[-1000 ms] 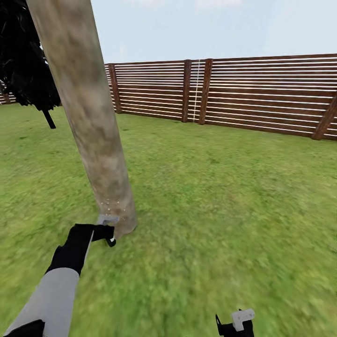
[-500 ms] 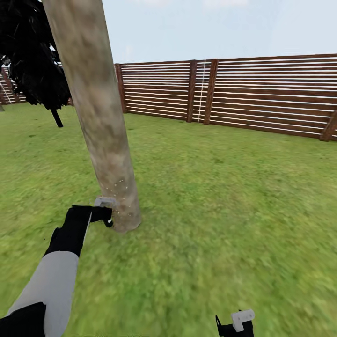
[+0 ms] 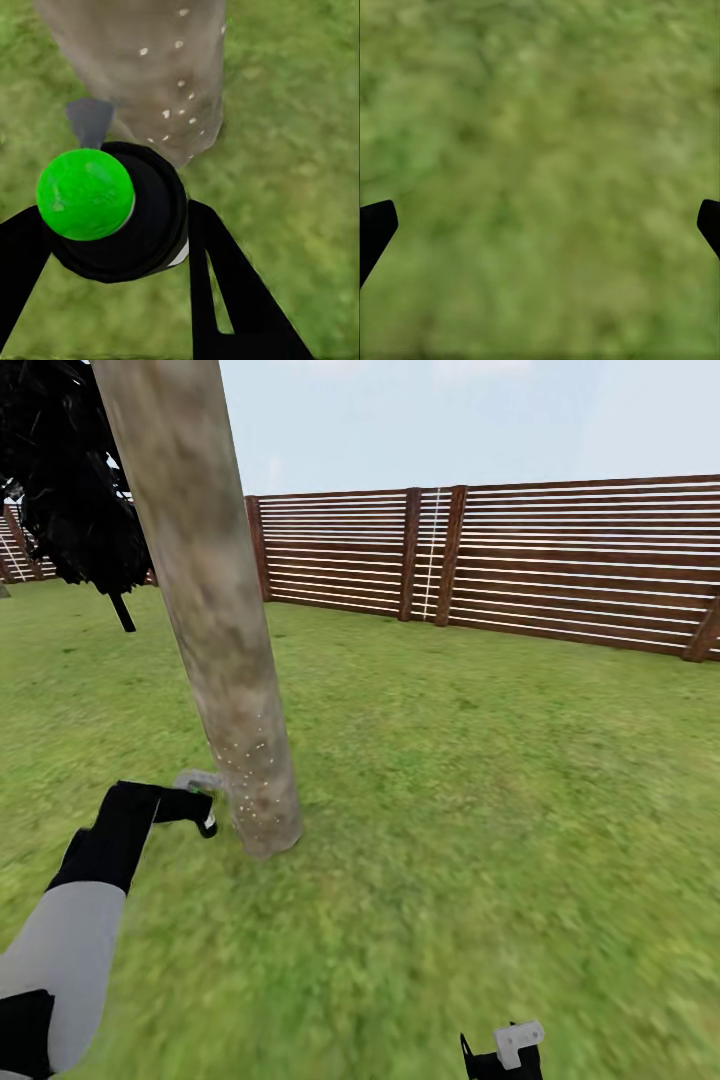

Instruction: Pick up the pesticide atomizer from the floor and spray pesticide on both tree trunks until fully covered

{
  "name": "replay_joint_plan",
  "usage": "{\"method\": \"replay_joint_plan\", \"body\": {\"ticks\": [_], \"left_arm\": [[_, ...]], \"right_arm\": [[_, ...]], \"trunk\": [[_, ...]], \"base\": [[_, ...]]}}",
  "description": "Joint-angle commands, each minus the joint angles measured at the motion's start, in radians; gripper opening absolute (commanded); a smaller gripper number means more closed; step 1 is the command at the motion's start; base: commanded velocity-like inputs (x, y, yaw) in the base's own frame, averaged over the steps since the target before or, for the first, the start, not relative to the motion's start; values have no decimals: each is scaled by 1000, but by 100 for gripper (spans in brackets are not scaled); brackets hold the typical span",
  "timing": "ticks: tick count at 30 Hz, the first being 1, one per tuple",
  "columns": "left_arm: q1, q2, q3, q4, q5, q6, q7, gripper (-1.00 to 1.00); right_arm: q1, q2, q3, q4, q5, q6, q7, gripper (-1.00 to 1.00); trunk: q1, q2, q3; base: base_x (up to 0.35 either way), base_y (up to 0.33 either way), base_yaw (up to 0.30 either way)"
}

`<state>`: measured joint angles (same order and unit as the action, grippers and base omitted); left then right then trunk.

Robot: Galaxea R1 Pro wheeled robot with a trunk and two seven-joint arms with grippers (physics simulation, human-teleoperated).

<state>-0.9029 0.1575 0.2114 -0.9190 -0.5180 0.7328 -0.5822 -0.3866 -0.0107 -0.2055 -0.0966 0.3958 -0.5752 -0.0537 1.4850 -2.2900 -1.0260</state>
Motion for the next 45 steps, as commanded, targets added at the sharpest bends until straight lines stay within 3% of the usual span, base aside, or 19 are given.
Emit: {"method": "replay_joint_plan", "body": {"ticks": [1,6,10,13,15,17,19,24,26,29,38,45], "left_arm": [[4,9,-2,4,8,0,-4,-100],[34,10,-2,156,9,-30,-3,-100],[20,15,25,175,8,-64,1,-100],[-71,19,34,176,5,-55,0,-100],[-93,22,34,175,3,-50,2,-100],[-86,23,33,183,0,-60,8,-100],[-26,23,34,203,3,-101,38,-100],[48,11,36,224,9,-170,78,-100],[56,12,40,231,8,-171,79,-100],[59,12,107,233,5,-173,79,-100],[91,10,108,262,0,-176,80,-100],[137,12,112,274,5,-177,81,-100]], "right_arm": [[0,0,0,0,0,0,0,100],[0,0,0,0,0,0,0,100],[0,0,0,0,0,0,0,100],[0,0,0,0,0,0,0,100],[0,0,0,0,0,0,0,100],[0,0,0,0,0,0,0,100],[0,0,0,0,0,0,0,100],[0,0,0,0,0,0,1,100],[0,0,0,0,0,0,1,100],[0,0,0,0,0,0,2,100],[0,0,0,0,0,0,1,100],[0,0,0,0,0,0,0,100]], "trunk": [[0,0,0],[0,0,0],[0,0,0],[0,0,0],[0,0,0],[0,0,0],[0,0,0],[0,0,0],[0,0,0],[0,0,0],[0,0,0],[0,0,0]], "base": [[0,0,0],[0,0,0],[0,0,0],[0,0,0],[0,0,0],[0,0,0],[0,0,0],[0,0,0],[0,0,0],[193,73,0],[299,112,0],[27,3,0]]}}
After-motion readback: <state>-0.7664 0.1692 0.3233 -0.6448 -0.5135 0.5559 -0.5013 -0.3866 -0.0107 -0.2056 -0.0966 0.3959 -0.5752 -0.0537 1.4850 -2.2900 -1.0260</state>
